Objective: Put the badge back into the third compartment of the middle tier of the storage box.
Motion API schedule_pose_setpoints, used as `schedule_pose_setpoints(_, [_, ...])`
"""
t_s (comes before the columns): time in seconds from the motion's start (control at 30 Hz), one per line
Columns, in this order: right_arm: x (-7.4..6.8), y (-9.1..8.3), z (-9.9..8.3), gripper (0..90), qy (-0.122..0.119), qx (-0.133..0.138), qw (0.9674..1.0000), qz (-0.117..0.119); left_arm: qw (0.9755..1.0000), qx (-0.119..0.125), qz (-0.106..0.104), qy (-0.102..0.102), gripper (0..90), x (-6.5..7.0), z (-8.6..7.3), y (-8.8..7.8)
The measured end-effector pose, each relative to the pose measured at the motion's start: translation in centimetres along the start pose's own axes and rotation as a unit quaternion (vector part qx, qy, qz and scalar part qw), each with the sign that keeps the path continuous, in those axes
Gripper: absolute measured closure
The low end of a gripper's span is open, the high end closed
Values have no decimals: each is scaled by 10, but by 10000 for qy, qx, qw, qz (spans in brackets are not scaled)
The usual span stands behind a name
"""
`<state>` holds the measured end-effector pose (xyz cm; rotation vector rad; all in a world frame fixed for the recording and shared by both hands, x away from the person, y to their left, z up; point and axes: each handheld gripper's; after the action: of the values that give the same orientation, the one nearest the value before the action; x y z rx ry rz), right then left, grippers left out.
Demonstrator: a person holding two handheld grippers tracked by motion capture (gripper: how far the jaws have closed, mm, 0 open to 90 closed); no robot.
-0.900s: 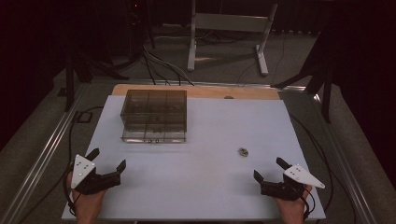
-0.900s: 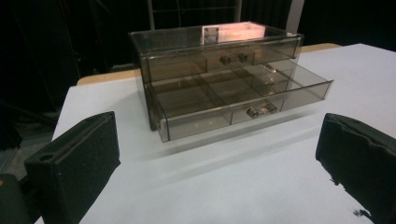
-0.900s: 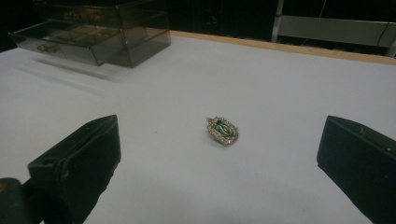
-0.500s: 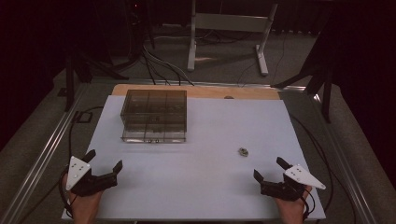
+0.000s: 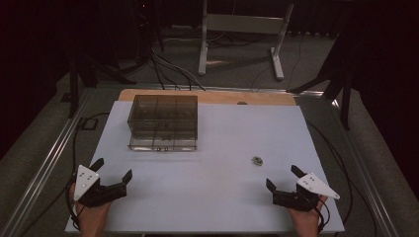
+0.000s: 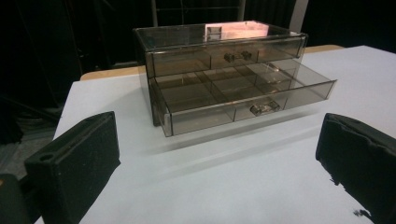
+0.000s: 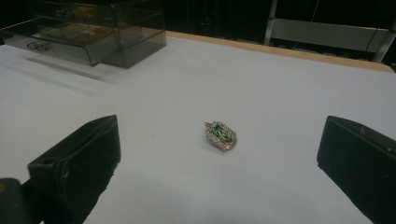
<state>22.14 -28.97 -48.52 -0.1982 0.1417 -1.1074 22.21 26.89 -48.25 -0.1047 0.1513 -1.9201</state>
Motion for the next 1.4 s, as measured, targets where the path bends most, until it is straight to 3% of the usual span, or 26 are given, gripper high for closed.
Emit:
schedule_pose_setpoints(0.47, [-6, 5, 3, 0, 92, -84, 9999, -1, 10000, 13, 67, -31, 6, -1, 0, -1])
schedule_pose_setpoints(1.4, [-1, 30, 17, 0, -93, -405, 9991, -118, 10000, -27, 54, 22, 6, 1, 0, 1])
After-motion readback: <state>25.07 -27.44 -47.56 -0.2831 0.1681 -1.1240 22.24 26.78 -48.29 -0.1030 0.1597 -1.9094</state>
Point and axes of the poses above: each handheld gripper's, and its own axes: y roughly forward along the jaws, z roughly out of its top, x roughly to its right, and after that the axes turned 8 degrees about x, right-handed
